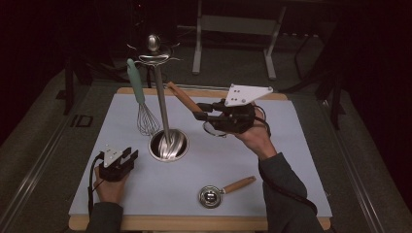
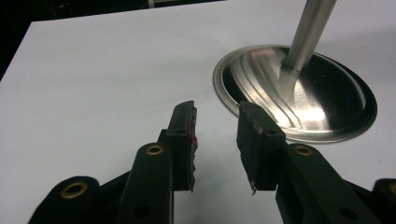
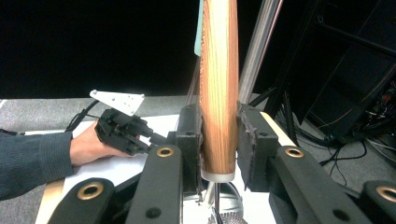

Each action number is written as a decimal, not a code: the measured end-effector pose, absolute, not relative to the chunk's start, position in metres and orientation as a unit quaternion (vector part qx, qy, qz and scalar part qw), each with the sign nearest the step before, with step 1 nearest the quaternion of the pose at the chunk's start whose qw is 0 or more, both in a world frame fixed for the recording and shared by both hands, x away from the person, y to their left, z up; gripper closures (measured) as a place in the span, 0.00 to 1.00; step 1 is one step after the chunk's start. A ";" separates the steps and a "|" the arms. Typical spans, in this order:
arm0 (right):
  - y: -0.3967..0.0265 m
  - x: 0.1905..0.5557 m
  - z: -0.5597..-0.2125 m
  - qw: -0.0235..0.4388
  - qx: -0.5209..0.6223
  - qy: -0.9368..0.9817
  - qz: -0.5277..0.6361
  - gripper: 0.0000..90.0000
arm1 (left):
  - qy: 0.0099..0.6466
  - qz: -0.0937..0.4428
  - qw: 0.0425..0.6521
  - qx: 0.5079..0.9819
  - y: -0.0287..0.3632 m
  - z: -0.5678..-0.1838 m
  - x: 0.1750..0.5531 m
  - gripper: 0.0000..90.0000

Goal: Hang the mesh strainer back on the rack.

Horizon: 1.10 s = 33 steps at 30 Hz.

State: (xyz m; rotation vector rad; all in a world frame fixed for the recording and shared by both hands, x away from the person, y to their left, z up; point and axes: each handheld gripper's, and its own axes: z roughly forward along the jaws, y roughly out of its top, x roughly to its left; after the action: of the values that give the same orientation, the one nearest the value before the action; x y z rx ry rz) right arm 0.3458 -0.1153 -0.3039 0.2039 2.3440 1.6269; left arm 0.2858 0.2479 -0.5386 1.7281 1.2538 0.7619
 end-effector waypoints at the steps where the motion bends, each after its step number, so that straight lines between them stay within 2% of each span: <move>1: -0.115 0.345 -0.303 0.140 0.070 0.811 0.563 0.80 | 0.501 0.305 0.424 0.690 0.248 -0.539 0.286 0.75; 21: -0.099 0.345 -0.282 0.141 0.053 0.805 0.574 0.80 | 0.501 0.306 0.423 0.690 0.248 -0.539 0.286 0.75; 33: -0.085 0.351 -0.280 0.127 0.059 0.803 0.579 0.80 | 0.501 0.305 0.425 0.689 0.248 -0.539 0.286 0.75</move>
State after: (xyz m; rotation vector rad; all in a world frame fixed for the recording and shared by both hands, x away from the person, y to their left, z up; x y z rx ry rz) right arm 0.3514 -0.0854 -0.2805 0.1725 2.3377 1.6865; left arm 0.2856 0.2483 -0.5386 1.7239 1.2526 0.7630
